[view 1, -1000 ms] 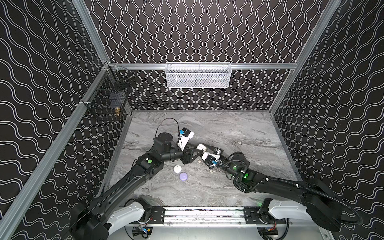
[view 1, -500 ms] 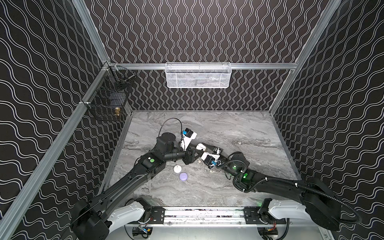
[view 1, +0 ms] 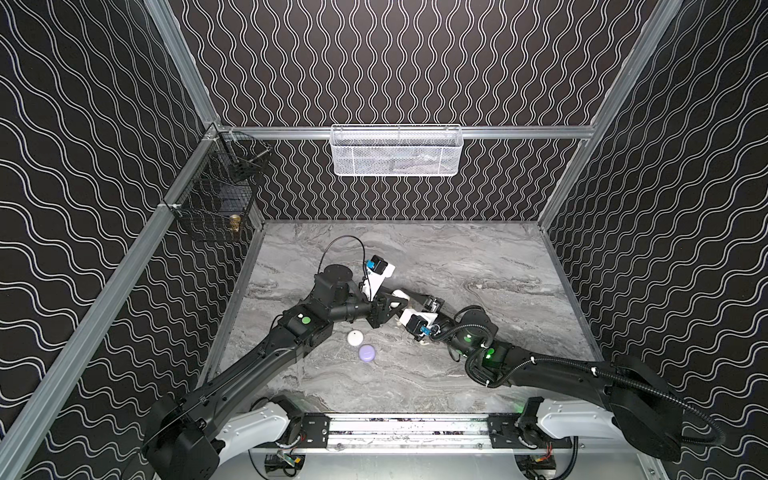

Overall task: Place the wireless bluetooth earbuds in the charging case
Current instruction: 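Close the left gripper on the cream case held by the right gripper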

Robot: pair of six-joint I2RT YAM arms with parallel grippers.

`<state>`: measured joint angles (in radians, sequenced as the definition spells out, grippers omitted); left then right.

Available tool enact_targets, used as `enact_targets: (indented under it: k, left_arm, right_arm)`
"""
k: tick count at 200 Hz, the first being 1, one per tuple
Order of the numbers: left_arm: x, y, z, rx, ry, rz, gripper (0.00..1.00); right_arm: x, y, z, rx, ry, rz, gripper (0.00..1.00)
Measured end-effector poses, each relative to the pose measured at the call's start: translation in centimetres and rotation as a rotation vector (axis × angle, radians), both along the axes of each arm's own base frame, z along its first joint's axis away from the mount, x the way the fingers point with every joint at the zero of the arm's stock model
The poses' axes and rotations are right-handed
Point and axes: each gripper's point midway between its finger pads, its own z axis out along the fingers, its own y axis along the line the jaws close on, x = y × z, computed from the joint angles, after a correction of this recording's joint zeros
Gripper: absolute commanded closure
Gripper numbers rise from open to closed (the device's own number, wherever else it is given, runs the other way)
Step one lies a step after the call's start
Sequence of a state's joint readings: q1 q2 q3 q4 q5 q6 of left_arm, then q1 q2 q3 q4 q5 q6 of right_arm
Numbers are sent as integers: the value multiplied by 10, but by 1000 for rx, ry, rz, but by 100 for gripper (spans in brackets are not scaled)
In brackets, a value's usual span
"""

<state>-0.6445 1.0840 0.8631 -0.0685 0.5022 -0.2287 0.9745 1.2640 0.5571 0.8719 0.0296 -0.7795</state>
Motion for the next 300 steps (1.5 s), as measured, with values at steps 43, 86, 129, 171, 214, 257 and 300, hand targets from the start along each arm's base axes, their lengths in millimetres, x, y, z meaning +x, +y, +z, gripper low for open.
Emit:
enact_targets:
  k: [43,86,129,171,214,257,300]
  left_arm:
    - [-3,3,3,-9,-15,4,54]
    - [-6,8,8,-18,-36,20,58]
    - [-5,6,9,-24,-39,12,63]
    - [-2,4,6,-22,-36,12,66]
    - [-3,2,6,-24,-33,2,64]
    - [-2,3,6,-23,-34,7,70]
    - [-3,3,7,-25,-38,8,62]
  right_arm:
    - [7,1,2,5,-5,-33,86]
    - [8,-2,6,24,-19,-50,87]
    - [6,-6,8,28,-30,-54,87]
    - [5,-5,6,20,-25,-47,86]
    - [1,-2,6,18,-24,-23,86]
    - [1,-2,5,16,-24,-22,86]
    - [3,-1,5,20,-26,-31,86]
